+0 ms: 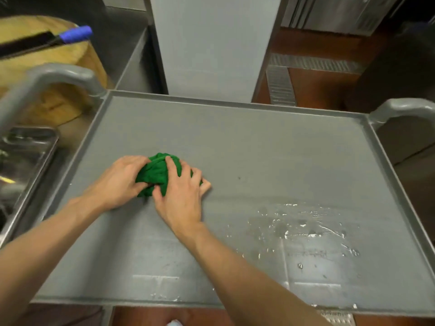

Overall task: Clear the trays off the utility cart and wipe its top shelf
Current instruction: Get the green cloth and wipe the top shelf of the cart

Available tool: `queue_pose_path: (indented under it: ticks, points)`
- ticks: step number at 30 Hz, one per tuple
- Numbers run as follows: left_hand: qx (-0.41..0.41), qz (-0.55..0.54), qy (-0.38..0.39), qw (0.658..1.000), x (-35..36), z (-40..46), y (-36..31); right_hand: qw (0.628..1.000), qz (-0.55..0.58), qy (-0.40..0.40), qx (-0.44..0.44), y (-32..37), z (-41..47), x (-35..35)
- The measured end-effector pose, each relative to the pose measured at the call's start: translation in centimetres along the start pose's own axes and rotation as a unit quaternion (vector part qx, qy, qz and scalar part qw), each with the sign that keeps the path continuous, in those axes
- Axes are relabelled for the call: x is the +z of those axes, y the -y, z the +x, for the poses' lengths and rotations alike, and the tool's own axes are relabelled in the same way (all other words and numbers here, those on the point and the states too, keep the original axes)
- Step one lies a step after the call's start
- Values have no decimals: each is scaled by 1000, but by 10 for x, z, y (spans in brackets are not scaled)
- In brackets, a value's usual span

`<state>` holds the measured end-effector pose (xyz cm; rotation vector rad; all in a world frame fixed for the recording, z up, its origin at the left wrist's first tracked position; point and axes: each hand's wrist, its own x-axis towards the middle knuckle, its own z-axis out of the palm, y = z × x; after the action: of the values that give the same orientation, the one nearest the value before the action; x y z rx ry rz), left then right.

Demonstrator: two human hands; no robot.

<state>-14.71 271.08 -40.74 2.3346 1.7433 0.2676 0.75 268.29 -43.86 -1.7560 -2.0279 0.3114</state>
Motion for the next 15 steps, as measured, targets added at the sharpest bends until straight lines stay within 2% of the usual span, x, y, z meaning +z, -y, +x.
queue_pose_path:
  ticks: [8,15]
  points:
    - [-34,20,32,999,-31,-52,81,997,28,60,-46,87,-10,31]
    - [-58,-4,29,998,-42,-76,101,994,55,82,-48,132,-22,43]
